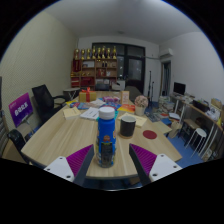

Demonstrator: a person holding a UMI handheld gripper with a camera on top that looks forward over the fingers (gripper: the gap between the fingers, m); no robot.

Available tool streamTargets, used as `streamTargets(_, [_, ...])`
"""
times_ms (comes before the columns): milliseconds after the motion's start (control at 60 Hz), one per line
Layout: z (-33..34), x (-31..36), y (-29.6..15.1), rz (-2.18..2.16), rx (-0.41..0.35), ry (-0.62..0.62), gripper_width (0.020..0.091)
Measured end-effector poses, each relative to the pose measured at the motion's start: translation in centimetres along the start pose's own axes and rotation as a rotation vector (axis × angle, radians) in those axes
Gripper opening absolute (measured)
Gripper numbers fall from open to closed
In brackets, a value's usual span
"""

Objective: Pour water

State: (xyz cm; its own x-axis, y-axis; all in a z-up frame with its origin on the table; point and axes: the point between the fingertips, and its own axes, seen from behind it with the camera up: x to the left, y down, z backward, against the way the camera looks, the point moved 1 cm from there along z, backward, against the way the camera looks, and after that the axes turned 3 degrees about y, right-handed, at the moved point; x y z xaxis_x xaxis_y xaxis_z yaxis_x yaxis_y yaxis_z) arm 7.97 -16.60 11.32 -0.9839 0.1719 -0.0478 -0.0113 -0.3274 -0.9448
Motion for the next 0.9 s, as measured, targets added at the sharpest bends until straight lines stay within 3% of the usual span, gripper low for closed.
streamTargets(300, [-11.1, 2.5, 0.6, 0.028, -0.060, -0.008, 0.0803])
streamTargets(350, [-12.0, 2.7, 0.8, 0.035, -0.056, -0.004, 0.0627])
streamTargets(367, [-12.1, 2.6, 0.7, 0.035, -0.069, 0.008, 0.0608])
streamTargets(517, [-13.0, 1.9, 0.4, 0.072, -0.135, 0.084, 0.0567])
streamTargets(683, [-14.7, 4.6, 0.1, 0.018, -0.021, -0.003, 0.0476])
streamTargets(900, [-17.4, 7.6, -9.0, -0.710, 0.063, -0.297, 0.0474])
